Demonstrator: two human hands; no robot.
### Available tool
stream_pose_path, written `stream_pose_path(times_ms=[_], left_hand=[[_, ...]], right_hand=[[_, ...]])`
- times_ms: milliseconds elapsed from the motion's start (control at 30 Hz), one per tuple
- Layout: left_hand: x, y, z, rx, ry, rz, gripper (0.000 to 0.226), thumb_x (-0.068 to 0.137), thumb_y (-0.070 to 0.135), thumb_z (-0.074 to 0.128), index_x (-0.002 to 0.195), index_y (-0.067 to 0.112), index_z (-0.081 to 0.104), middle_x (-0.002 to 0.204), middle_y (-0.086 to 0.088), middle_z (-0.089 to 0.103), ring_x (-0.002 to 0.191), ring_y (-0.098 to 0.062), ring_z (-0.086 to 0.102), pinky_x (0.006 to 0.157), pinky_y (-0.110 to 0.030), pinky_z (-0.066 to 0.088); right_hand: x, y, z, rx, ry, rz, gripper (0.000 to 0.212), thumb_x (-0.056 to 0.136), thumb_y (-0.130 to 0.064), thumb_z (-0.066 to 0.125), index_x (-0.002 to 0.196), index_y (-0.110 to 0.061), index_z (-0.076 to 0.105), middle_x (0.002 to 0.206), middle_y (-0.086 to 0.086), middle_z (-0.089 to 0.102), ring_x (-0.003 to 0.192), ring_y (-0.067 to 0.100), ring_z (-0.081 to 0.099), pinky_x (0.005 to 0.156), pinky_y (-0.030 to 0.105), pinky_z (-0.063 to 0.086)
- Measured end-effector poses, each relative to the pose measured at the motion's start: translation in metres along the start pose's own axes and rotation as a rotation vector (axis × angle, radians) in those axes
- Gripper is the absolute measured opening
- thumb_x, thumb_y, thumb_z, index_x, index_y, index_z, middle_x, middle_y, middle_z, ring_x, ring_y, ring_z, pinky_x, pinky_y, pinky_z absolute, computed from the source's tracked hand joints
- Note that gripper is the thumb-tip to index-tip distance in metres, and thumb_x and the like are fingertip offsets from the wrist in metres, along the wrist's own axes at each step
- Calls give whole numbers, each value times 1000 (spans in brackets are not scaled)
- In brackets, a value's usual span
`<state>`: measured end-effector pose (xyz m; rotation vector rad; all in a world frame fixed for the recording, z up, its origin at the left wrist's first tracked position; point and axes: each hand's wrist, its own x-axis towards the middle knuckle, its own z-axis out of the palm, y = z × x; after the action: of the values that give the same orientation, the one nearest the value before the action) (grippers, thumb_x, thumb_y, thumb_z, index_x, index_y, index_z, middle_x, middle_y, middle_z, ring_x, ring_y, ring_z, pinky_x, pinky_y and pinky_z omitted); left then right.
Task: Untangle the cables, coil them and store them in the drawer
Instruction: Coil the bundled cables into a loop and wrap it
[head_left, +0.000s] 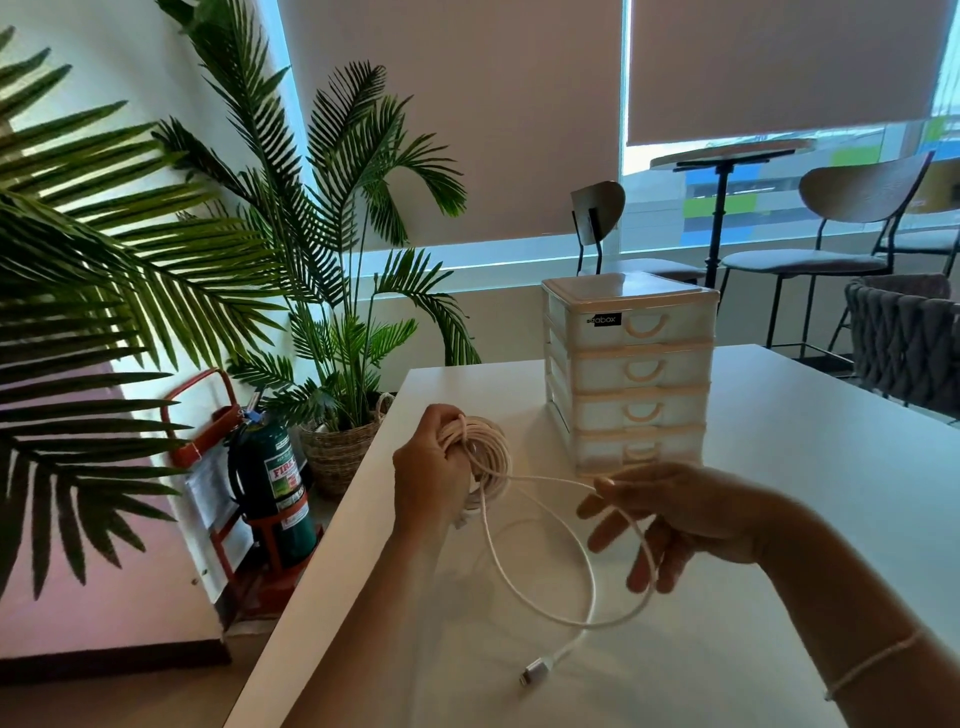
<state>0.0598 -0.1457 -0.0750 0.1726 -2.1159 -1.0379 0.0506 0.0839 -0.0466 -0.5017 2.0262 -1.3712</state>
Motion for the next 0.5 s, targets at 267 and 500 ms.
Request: stream_pose_path(times_ms=[267, 500], left_hand=[[-5, 8, 3, 11, -26, 22, 25, 87, -1, 49, 105, 12, 61, 86, -1, 59, 78, -20, 58, 62, -19, 42], [-4, 9, 3, -43, -27, -11, 26, 86, -4, 48, 104, 10, 60, 84, -2, 58, 75, -19, 53, 56, -12, 34]], right_hand=[[27, -22, 39, -47, 118, -27, 40, 97, -40, 38, 93, -11, 65, 91, 12, 69, 51, 18, 64, 36, 19, 39], [48, -23, 58, -553, 598, -402, 35, 73, -9, 65, 57, -37, 52, 65, -14, 57, 54, 0, 51, 56, 16, 40]])
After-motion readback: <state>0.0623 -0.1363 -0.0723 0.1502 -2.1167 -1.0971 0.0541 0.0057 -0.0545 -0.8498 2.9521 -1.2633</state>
